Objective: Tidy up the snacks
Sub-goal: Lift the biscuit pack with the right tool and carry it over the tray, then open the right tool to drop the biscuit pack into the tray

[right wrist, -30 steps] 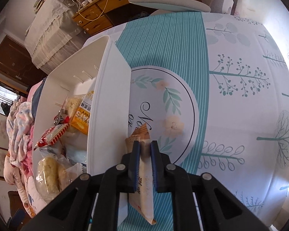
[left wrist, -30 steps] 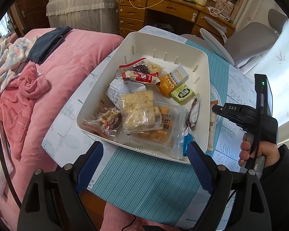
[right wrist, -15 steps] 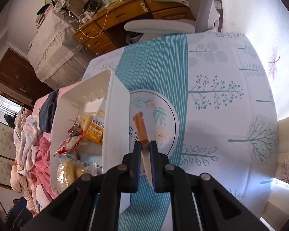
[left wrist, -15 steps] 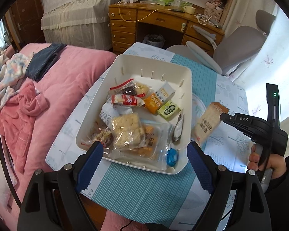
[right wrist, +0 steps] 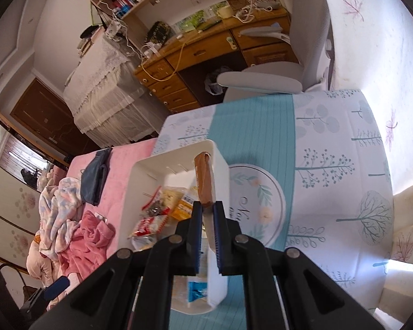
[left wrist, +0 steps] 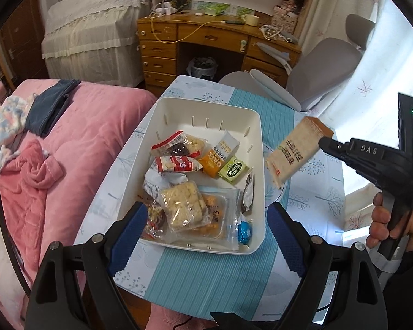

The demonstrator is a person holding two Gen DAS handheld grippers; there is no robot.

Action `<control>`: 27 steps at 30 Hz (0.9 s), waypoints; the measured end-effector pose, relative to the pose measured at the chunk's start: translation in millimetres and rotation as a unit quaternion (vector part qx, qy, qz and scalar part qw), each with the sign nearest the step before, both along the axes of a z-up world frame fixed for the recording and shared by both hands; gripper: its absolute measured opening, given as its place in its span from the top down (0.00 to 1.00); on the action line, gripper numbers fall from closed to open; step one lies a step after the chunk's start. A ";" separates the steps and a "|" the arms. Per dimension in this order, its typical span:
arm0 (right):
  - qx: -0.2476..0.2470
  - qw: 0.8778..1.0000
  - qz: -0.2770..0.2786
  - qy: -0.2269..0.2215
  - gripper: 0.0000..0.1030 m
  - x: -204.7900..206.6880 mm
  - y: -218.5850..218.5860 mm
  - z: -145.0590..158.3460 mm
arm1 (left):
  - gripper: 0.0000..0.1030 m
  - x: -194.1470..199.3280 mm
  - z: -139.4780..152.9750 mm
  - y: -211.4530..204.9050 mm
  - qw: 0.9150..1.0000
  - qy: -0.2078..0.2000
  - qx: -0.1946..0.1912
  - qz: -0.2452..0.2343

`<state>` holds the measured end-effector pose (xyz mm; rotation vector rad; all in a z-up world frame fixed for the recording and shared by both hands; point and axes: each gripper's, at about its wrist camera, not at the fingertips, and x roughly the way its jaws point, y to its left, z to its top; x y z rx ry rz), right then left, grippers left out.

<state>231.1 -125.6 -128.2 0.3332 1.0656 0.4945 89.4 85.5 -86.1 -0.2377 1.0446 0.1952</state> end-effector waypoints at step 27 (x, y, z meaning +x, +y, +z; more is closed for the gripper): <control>-0.035 0.994 -0.073 0.068 0.75 -75.9 114.1 -18.0 | 0.15 17.6 20.5 92.6 0.986 0.004 -0.038 -0.162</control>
